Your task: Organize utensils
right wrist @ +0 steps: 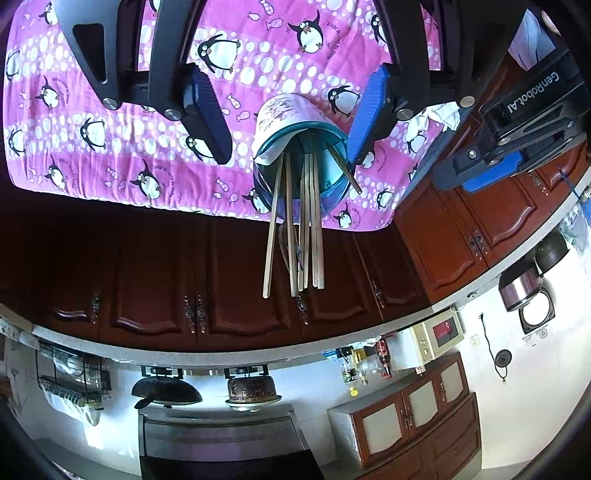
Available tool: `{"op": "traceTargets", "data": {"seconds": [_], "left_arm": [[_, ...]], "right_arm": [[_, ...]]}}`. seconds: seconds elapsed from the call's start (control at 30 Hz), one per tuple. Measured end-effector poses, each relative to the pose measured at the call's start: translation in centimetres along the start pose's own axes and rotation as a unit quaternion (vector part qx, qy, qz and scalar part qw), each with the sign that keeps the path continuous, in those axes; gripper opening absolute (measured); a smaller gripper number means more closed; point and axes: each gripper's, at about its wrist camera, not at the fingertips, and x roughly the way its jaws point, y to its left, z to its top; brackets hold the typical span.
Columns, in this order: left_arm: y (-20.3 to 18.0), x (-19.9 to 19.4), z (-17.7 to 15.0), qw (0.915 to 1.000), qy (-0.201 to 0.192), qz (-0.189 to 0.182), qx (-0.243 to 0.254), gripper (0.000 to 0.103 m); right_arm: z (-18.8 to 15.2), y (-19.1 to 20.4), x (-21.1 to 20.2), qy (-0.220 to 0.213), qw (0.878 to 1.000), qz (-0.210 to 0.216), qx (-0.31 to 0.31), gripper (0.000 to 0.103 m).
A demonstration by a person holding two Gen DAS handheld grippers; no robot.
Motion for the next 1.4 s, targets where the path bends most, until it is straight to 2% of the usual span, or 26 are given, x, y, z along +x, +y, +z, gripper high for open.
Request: {"op": "traceTargets", "data": {"seconds": [0.43,1.4], "left_arm": [[-0.5,-0.6,-0.1,0.9997,-0.011,0.02,0.011,0.043],[-0.4,-0.4,-0.1,0.9994,-0.013,0.029,0.014,0.043]], "right_arm": [[0.3,0.3,-0.2,0.001,1.0,-0.001,-0.001,0.067],[0.8,0.2,0.7,0.009,1.0,0.001,-0.002,0.068]]}}
